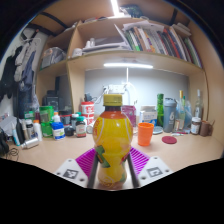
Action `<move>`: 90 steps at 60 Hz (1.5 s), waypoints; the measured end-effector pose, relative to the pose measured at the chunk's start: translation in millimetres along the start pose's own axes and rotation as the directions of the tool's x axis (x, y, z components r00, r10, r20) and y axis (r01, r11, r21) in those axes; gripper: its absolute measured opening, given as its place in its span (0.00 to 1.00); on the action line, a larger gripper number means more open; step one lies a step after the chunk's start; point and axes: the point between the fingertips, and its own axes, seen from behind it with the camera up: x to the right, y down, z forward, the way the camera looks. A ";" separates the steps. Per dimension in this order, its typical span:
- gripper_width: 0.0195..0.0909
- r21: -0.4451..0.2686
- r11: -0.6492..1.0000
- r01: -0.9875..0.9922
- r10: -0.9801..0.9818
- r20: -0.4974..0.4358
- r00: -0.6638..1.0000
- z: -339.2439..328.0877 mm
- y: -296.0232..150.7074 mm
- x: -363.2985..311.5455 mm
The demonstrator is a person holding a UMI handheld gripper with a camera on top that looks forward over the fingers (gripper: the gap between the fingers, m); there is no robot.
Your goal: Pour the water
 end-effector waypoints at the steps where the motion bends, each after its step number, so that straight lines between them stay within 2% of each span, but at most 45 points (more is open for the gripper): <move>1: 0.43 -0.006 1.000 -0.003 0.003 -0.006 1.000 1.6 1.4 1.3; 4: 0.42 -0.004 1.000 -0.017 0.017 -0.022 1.000 4.9 1.8 2.2; 5: 0.35 -0.003 1.000 -0.021 0.021 -0.017 1.000 6.0 1.8 0.6; 12: 0.23 -0.012 0.999 -0.030 0.030 0.078 0.997 7.8 3.5 -17.8; 16: 0.24 -0.014 1.000 0.008 -0.006 0.111 0.994 8.6 2.4 -26.0; 17: 0.18 -0.017 1.000 0.014 -0.012 0.118 0.993 8.9 2.3 -30.0; 20: 0.19 -0.021 1.000 -0.008 0.011 0.156 0.988 9.5 -4.0 -38.2; 25: 0.19 -0.028 0.989 -0.144 0.147 0.221 0.964 16.3 -32.4 -53.2; 29: 0.19 -0.050 0.943 -0.330 0.329 0.296 0.897 25.4 -67.8 -63.0; 34: 0.19 -0.130 0.818 -0.561 0.566 0.359 0.742 45.7 -101.1 -60.2; 42: 0.18 -0.318 0.449 -0.835 0.878 0.329 0.347 90.0 -131.3 -42.4; 50: 0.18 -0.468 -0.015 -0.883 0.968 0.215 -0.131 124.7 -142.5 -20.0; 59: 0.18 -0.509 -0.335 -0.793 0.889 0.107 -0.445 140.8 -148.7 -0.4; 63: 0.18 -0.517 -0.443 -0.732 0.823 0.089 -0.561 143.0 -160.0 11.2; 70: 0.18 -0.518 -0.564 -0.643 0.719 0.076 -0.691 144.0 -172.1 31.8; 77: 0.18 -0.492 -0.621 -0.610 0.676 0.059 -0.735 148.7 -168.4 45.1; 85: 0.18 -0.493 -0.587 -0.642 0.719 0.047 -0.693 150.3 -158.1 42.2; 90: 0.18 -0.497 -0.472 -0.728 0.827 0.037 -0.561 151.7 -146.3 30.2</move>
